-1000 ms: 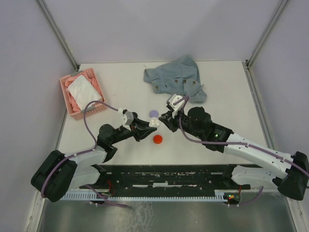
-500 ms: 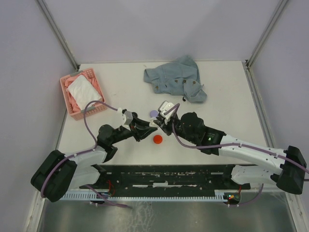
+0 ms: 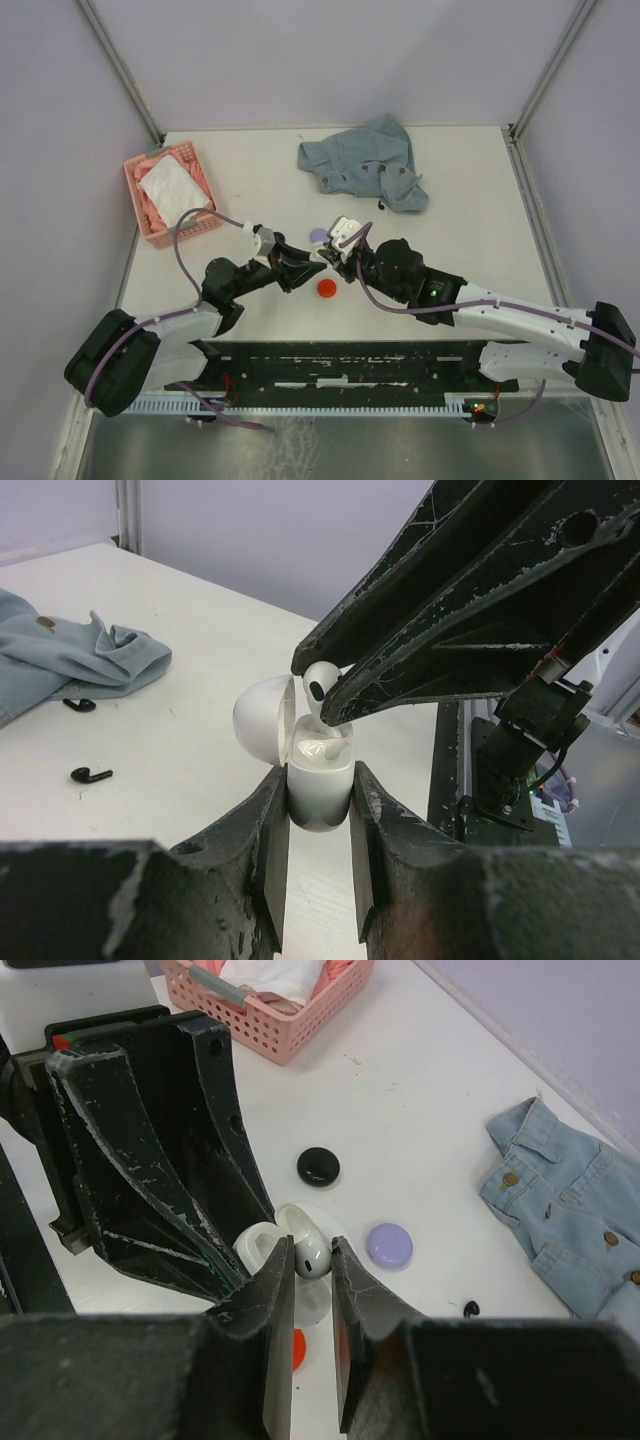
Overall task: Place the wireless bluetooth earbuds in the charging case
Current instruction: Place the earbud in the charging case.
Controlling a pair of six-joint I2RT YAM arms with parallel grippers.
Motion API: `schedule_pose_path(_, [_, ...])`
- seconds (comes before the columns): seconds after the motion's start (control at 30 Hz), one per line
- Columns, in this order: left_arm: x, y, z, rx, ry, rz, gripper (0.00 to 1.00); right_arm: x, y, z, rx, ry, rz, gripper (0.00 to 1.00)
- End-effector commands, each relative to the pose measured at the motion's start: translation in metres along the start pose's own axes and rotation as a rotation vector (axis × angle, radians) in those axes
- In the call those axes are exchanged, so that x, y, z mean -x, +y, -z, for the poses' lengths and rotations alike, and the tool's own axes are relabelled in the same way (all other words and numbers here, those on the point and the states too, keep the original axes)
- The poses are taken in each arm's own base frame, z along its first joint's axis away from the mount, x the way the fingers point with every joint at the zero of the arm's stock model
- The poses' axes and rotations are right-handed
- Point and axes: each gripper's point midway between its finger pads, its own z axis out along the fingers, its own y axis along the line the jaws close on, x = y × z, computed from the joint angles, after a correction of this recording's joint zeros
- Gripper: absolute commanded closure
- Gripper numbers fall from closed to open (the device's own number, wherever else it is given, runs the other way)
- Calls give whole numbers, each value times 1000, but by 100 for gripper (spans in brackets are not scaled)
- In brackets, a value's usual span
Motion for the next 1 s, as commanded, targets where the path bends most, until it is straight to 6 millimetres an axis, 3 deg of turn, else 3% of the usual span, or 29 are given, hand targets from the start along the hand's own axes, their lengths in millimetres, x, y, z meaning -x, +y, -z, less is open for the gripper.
schedule_pose_path(0.0, [30,4,-10,26,-93,-17,97,16,16,8,76,-81,-13,88])
schedule_pose_path(0.27, [31,6,-14,26,-92,19,97,11,26,8,124,-86,-15,87])
schedule_pose_path(0.47, [38,-5,-13,-24,-121,14,97,-2,24,3,100,-61,-15,88])
schedule_pose_path(0.67, [43,-5,-12,-14,-136,11,97,-5,30,5,130,-60,-25,87])
schedule_pose_path(0.97, [50,-21,-7,-80,-172,-6,97,-13,26,8,112,-54,-14,86])
